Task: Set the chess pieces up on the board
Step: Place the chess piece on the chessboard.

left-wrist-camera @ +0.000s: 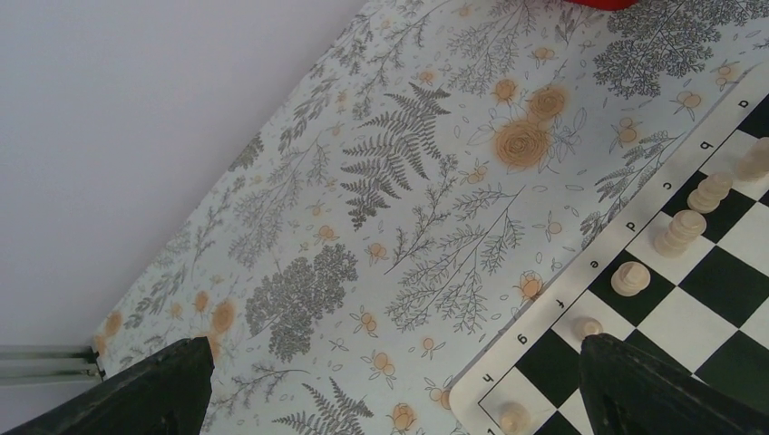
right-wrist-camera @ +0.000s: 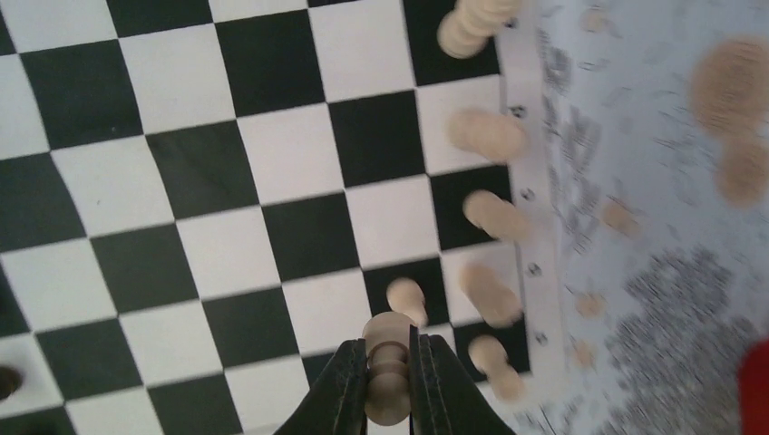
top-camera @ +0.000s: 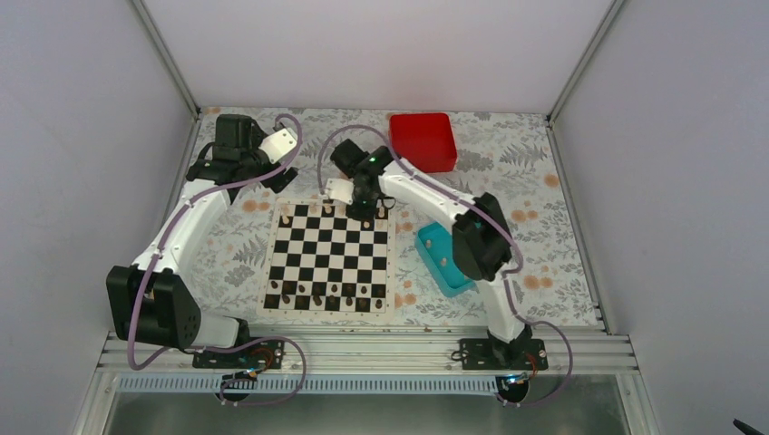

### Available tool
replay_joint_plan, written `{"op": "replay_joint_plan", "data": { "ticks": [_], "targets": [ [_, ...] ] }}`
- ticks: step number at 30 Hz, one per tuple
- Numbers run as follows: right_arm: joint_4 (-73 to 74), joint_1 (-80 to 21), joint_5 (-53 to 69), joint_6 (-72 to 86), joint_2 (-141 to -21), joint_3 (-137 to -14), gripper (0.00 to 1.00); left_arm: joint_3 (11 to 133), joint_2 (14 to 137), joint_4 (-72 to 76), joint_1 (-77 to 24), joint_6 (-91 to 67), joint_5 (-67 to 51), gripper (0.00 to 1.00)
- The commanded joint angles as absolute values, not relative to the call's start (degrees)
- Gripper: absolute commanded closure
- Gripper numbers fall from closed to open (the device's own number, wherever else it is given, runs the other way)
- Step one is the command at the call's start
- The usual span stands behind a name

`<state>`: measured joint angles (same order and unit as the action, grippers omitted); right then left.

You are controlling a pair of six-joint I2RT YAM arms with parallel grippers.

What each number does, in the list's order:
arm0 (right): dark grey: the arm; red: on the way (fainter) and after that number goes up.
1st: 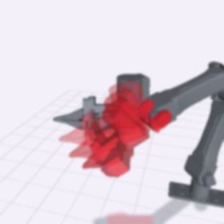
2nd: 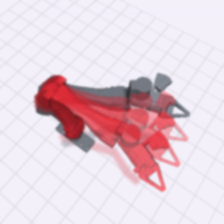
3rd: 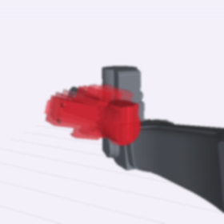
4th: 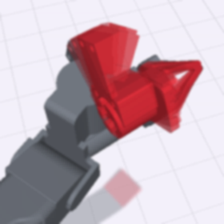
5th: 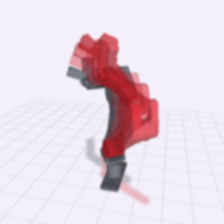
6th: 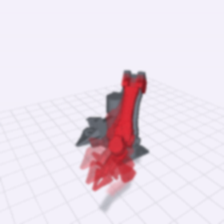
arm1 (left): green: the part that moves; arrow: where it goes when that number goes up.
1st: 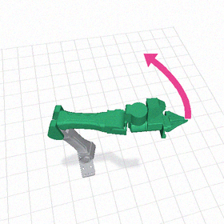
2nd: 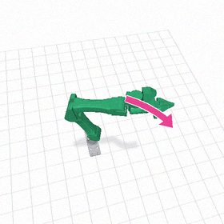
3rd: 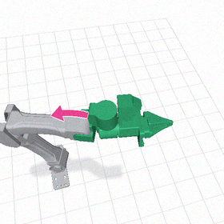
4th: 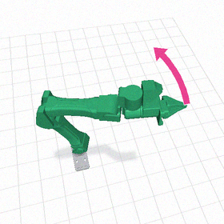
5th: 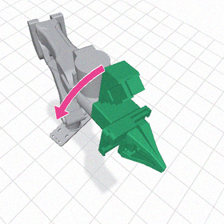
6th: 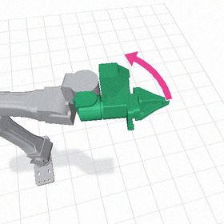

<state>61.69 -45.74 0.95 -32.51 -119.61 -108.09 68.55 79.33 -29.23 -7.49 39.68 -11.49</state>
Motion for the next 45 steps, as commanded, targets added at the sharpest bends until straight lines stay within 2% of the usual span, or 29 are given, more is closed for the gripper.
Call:
{"op": "replay_joint_plan", "data": {
  "ticks": [1,8,33,40,45],
  "targets": [
    [60.89,-46.70,2.55,-33.60,-125.44,-112.17,0.96,67.73,77.33,-28.81,-7.14,40.42,-12.51,0.00],
    [59.10,-47.02,1.91,-33.36,-131.28,-114.65,0.95,66.07,76.28,-28.00,-6.95,40.70,-12.39,0.00],
    [56.36,-46.74,2.09,-33.73,-134.77,-112.30,0.92,65.66,77.26,-27.60,-6.99,41.16,-12.91,0.00],
    [57.24,-46.71,3.24,-33.89,-131.91,-112.69,0.70,65.65,77.34,-27.88,-6.97,41.40,-12.77,0.00],
    [58.67,-46.89,3.08,-33.46,-125.32,-113.11,0.63,65.83,77.34,-28.02,-6.95,41.40,-12.42,0.00]
  ]
}}
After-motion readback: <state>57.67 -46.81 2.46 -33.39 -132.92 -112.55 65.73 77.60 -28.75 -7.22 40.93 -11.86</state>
